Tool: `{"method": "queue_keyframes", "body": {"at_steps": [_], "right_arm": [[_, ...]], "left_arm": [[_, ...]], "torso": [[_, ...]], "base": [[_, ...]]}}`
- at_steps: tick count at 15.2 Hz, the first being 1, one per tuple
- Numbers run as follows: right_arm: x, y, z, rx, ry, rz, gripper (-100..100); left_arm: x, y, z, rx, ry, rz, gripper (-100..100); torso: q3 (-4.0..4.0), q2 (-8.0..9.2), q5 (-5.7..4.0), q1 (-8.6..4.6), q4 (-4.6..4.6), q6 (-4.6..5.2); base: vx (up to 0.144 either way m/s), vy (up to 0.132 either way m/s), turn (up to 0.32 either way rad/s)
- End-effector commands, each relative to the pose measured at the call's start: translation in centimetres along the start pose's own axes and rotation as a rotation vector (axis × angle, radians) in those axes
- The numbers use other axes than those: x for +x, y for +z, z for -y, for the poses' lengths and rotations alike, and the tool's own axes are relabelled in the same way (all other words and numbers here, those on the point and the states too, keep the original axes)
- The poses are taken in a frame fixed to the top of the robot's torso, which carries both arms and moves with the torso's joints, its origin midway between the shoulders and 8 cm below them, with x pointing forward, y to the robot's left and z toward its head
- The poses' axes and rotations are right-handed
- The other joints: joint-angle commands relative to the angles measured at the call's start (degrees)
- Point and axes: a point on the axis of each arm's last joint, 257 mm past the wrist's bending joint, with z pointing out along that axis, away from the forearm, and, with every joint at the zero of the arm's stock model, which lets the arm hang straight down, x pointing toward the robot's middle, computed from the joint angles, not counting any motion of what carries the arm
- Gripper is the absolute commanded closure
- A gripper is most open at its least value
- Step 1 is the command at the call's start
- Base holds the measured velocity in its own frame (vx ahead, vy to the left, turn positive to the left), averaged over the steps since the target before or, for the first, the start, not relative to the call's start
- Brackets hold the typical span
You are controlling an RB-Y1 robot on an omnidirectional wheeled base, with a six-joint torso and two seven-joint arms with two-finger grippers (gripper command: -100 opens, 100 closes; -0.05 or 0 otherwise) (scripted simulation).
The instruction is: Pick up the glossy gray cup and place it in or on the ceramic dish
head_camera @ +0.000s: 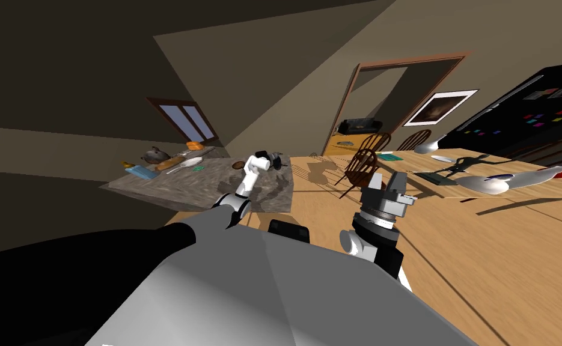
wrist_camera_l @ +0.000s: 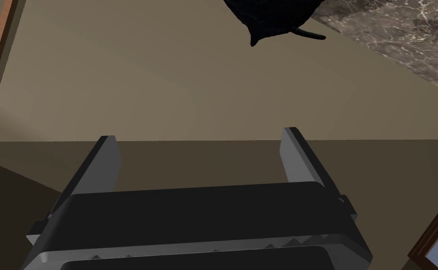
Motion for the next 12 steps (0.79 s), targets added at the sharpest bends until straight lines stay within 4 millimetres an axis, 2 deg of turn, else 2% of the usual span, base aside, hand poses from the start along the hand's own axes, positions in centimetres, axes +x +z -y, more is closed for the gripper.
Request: {"method": "queue_keyframes", "body": {"at_steps": [1, 3, 4, 6, 7, 9, 12], "right_arm": [[0.00, 0.00, 0.00, 0.000, 0.000, 0.000, 0], [0.00, 0.00, 0.00, 0.000, 0.000, 0.000, 0], [0.00, 0.00, 0.00, 0.000, 0.000, 0.000, 0], [0.00, 0.00, 0.00, 0.000, 0.000, 0.000, 0], [0.00, 0.00, 0.00, 0.000, 0.000, 0.000, 0], [0.00, 0.00, 0.00, 0.000, 0.000, 0.000, 0], [0.00, 0.00, 0.00, 0.000, 0.000, 0.000, 0]], "left_arm": [[-0.04, -0.09, 0.22, -0.014, -0.012, -0.028, -100], [0.39, -0.11, -0.17, -0.029, -0.012, -0.045, -100], [-0.31, -0.24, 0.55, -0.030, -0.026, -0.060, -100], [0.36, -0.31, -0.07, -0.054, -0.025, -0.085, -100], [-0.49, -0.45, 0.66, -0.050, -0.039, -0.092, -100], [0.26, -0.58, -0.05, -0.079, -0.038, -0.121, -100], [0.09, -0.87, -0.06, -0.101, -0.051, -0.151, -100]], "torso": [[0.00, 0.00, 0.00, 0.00, 0.00, 0.00], [-0.01, 0.00, 0.03, 0.05, -0.02, -0.03], [-0.01, 0.00, 0.02, -0.02, -0.02, -0.04], [-0.01, -0.01, 0.02, 0.07, -0.01, -0.01], [-0.02, -0.01, 0.03, 0.07, -0.02, -0.03], [0.01, 0.04, 0.06, 0.24, 0.00, -0.02], [-0.03, -0.04, 0.02, 0.09, -0.02, -0.01]], "base": [[-0.010, 0.102, -0.134], [-0.019, 0.068, -0.029], [-0.021, 0.074, -0.077], [-0.013, 0.098, -0.094], [-0.030, 0.126, -0.142], [-0.027, 0.131, -0.094], [-0.007, 0.084, -0.078]]}}
